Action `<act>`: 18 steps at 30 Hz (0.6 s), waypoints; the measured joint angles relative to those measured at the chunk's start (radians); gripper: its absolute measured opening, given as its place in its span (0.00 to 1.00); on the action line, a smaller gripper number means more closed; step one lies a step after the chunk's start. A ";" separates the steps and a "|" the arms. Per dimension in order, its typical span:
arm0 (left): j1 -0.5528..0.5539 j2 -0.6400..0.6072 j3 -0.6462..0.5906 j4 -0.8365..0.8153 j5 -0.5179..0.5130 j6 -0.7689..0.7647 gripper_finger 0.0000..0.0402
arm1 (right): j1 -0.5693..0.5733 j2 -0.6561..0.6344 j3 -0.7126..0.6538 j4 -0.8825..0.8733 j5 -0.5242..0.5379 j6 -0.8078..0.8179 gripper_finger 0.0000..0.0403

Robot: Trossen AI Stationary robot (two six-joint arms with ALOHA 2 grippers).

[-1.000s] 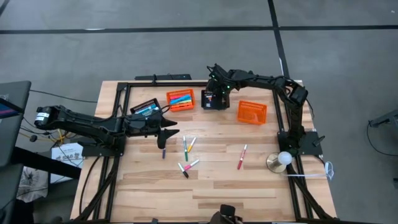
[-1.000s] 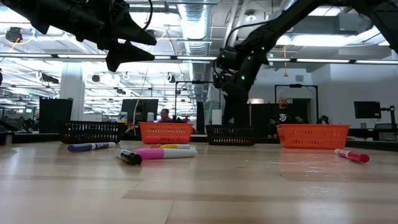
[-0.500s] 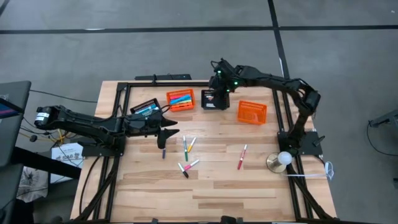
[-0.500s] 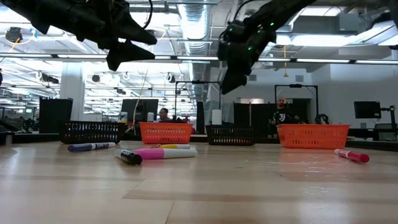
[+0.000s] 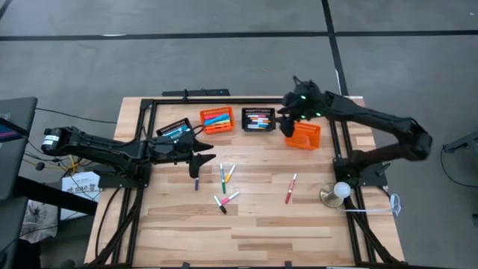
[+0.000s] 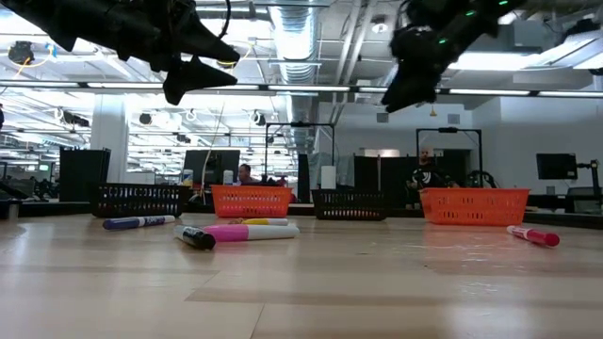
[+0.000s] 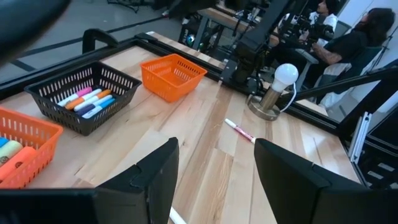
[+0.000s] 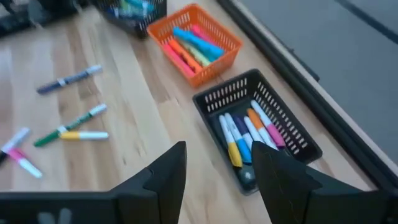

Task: Pick & Place Markers
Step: Put the small yellow highlighter pen into the right black bin

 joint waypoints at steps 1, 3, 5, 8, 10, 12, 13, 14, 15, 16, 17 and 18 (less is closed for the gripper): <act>0.000 0.000 0.000 0.002 0.000 -0.004 0.52 | -0.001 -0.038 -0.026 0.012 0.000 0.018 0.42; 0.000 0.000 0.000 0.005 0.000 -0.024 0.52 | -0.004 -0.115 -0.078 0.022 0.000 0.051 0.43; 0.000 0.000 0.000 0.009 0.000 -0.038 0.52 | -0.006 -0.189 -0.124 0.038 0.000 0.081 0.43; 0.000 0.000 0.000 0.011 0.000 -0.056 0.52 | -0.008 -0.296 -0.190 0.066 0.001 0.129 0.44; 0.000 0.000 0.000 0.016 0.000 -0.076 0.52 | -0.008 -0.365 -0.231 0.088 0.018 0.160 0.44; 0.000 0.000 0.000 0.023 0.006 -0.092 0.52 | -0.008 -0.434 -0.270 0.094 0.039 0.187 0.43; 0.000 0.000 0.000 0.025 0.016 -0.099 0.52 | -0.008 -0.465 -0.287 0.095 0.049 0.197 0.43; 0.000 0.000 0.000 0.026 0.030 -0.102 0.52 | -0.008 -0.495 -0.303 0.098 0.051 0.204 0.43; 0.000 0.000 0.000 0.027 0.041 -0.104 0.52 | -0.008 -0.527 -0.320 0.100 0.050 0.212 0.43; 0.000 0.000 0.000 0.028 0.051 -0.110 0.52 | -0.008 -0.556 -0.335 0.102 0.050 0.218 0.43; 0.000 0.000 0.000 0.030 0.053 -0.120 0.52 | -0.008 -0.583 -0.350 0.102 0.052 0.226 0.43; 0.000 0.000 0.000 0.033 0.053 -0.127 0.52 | -0.008 -0.609 -0.362 0.102 0.056 0.234 0.43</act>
